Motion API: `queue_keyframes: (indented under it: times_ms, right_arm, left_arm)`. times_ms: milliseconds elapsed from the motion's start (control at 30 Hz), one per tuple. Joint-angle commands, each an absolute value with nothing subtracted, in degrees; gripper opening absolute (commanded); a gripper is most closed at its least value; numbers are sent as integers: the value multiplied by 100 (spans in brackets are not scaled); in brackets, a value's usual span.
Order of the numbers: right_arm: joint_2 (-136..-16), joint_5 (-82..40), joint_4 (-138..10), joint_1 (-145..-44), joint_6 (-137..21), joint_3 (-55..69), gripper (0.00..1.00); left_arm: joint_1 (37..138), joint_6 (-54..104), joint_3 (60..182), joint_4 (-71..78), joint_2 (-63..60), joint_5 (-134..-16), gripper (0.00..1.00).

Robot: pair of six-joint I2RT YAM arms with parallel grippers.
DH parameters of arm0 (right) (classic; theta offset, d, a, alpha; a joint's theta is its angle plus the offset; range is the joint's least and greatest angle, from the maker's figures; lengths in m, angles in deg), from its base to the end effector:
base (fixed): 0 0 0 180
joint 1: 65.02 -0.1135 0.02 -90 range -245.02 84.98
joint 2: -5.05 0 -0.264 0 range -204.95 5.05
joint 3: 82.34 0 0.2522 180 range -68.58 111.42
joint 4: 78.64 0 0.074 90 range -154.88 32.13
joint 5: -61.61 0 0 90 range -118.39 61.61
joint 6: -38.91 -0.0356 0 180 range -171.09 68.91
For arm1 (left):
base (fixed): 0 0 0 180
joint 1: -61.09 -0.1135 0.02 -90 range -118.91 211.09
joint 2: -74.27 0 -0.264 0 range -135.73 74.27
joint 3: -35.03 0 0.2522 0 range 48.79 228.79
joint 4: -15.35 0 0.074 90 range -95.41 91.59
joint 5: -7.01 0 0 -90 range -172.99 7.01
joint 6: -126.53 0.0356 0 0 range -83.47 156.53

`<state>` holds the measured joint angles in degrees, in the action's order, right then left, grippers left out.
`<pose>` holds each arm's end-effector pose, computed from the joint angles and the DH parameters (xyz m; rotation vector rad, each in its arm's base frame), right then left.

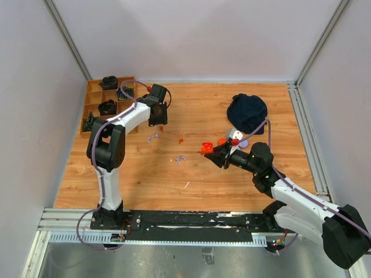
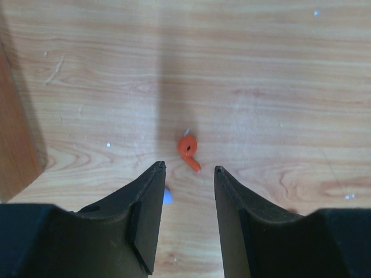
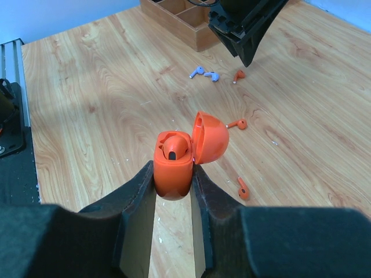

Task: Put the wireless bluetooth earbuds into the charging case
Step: Pick up the earbud from the center of the board.

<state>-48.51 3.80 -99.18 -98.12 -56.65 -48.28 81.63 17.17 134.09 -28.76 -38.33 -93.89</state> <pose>0.1614 0.1279 0.2436 -0.8227 1.4168 0.9578 0.4003 -0.1428 0.2061 -0.0443 2.5489 -0.0237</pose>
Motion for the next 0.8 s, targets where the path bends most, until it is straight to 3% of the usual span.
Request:
queue_keyframes:
  times_ms: [0,600,767]
  right_arm:
    - [-4785,282,-9913,-9859,-5550,-4776,6]
    - [-4796,277,-9871,-9859,-5540,-4746,6]
    - [-4770,288,-9843,-9856,-5531,-4735,6]
  left_arm:
    - [8145,1446,13836,-3024,-4242,-9595,45]
    - [8142,1562,14277,-3374,-4957,-9591,38]
    - [8149,1593,14376,-3478,-5086,-9590,31]
